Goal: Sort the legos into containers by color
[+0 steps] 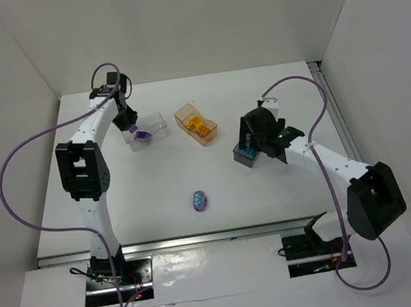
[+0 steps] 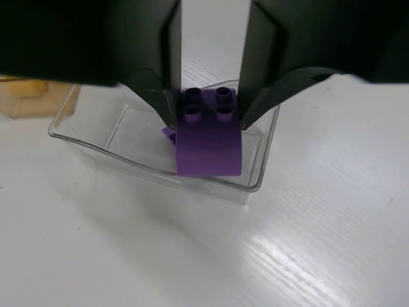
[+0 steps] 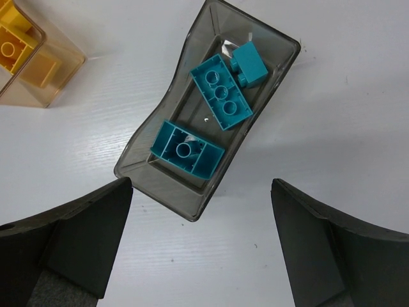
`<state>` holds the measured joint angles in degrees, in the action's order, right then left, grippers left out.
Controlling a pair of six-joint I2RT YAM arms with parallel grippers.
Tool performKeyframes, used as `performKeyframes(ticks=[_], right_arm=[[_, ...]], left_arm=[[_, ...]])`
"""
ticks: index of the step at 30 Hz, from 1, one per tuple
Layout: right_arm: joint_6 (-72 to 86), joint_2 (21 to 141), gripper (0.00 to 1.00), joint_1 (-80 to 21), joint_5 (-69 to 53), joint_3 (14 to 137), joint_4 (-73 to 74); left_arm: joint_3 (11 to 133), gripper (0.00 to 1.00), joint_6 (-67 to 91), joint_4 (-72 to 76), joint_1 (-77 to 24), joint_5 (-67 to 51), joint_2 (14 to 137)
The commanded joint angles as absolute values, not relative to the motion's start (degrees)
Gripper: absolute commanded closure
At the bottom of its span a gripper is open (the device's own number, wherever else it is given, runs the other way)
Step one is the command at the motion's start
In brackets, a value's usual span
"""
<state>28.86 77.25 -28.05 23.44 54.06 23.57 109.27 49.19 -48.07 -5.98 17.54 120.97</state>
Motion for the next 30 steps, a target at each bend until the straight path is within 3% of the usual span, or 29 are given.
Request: performKeyframes(ticks=[1, 2, 3, 6, 10, 13, 16, 22, 30], right_arm=[[28.3, 78.04, 0.04, -28.65, 23.82, 56.69, 21.8], [28.82, 78.05, 0.04, -28.65, 23.82, 56.69, 21.8], [28.83, 78.66, 0.04, -28.65, 23.82, 56.69, 21.8], [28.83, 78.66, 0.04, -29.18, 23.82, 56.69, 21.8], [28.83, 78.66, 0.04, -29.18, 23.82, 56.69, 21.8], [29.36, 77.34, 0.04, -29.18, 24.35, 55.55, 21.8], [29.97, 76.11, 0.04, -29.71, 24.35, 55.55, 21.8], [31.03, 73.3, 0.04, -30.23, 25.49, 55.02, 24.08], [31.03, 71.02, 0.04, -30.76, 26.63, 55.63, 25.84]], left_arm=[[114.25, 0.49, 46.49, -48.94, -5.98, 14.16, 123.13], [114.26, 0.25, 46.49, -49.48, -5.98, 14.15, 123.13], [114.26, 0.19, 46.49, -49.48, -5.98, 14.15, 123.13], [111.89, 0.13, 46.49, -49.48, -6.59, 15.11, 120.86], [106.36, 0.13, 46.49, -50.01, -9.92, 18.98, 113.75], [98.22, 0.2, 46.49, -48.7, -15.96, 21.35, 106.02], [90.55, 0.21, 44.21, -45.8, -21.95, 19.08, 100.92], [80.25, 0.0, 39.56, -42.28, -36.46, 14.5, 100.9], [73.66, 0.0, 37.18, -41.22, -46.13, 17.32, 103.18]])
